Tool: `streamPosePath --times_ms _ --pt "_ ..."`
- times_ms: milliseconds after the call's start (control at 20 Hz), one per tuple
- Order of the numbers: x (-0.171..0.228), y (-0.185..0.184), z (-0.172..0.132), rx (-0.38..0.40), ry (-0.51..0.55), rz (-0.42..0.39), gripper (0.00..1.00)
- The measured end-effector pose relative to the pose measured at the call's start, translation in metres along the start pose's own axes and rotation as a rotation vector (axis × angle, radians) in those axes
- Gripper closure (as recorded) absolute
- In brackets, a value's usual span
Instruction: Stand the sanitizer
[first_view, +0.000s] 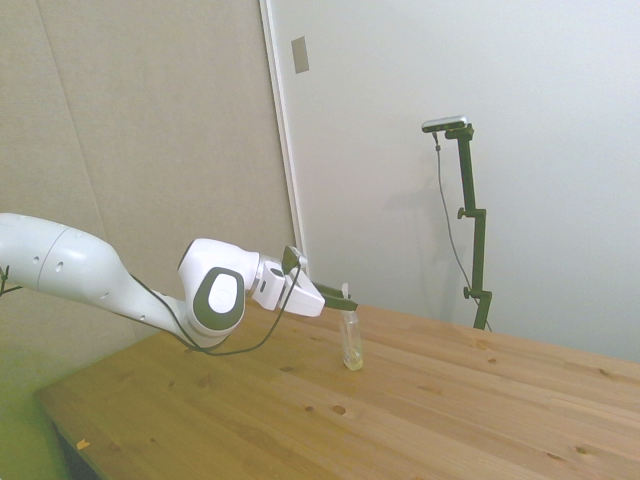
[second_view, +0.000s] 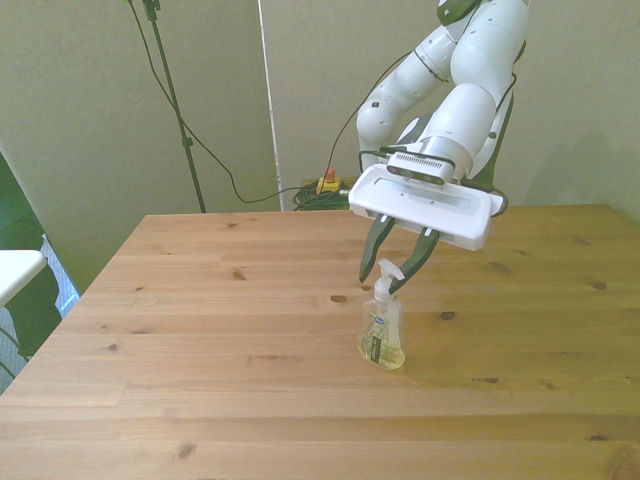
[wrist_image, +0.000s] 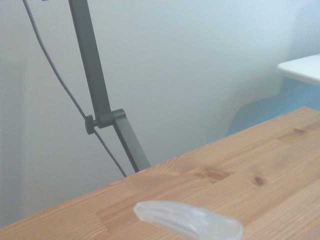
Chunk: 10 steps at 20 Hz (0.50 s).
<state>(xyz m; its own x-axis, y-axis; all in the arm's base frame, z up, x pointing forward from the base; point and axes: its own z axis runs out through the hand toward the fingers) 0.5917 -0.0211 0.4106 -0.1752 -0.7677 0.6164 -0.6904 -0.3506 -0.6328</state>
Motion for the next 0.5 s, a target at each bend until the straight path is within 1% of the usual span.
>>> streamPosePath --times_ms 200,500 --pt "-0.002 -0.002 -0.003 -0.009 -0.022 -0.024 0.0" --pt "-0.02 -0.017 -0.011 -0.033 -0.11 -0.064 0.0"
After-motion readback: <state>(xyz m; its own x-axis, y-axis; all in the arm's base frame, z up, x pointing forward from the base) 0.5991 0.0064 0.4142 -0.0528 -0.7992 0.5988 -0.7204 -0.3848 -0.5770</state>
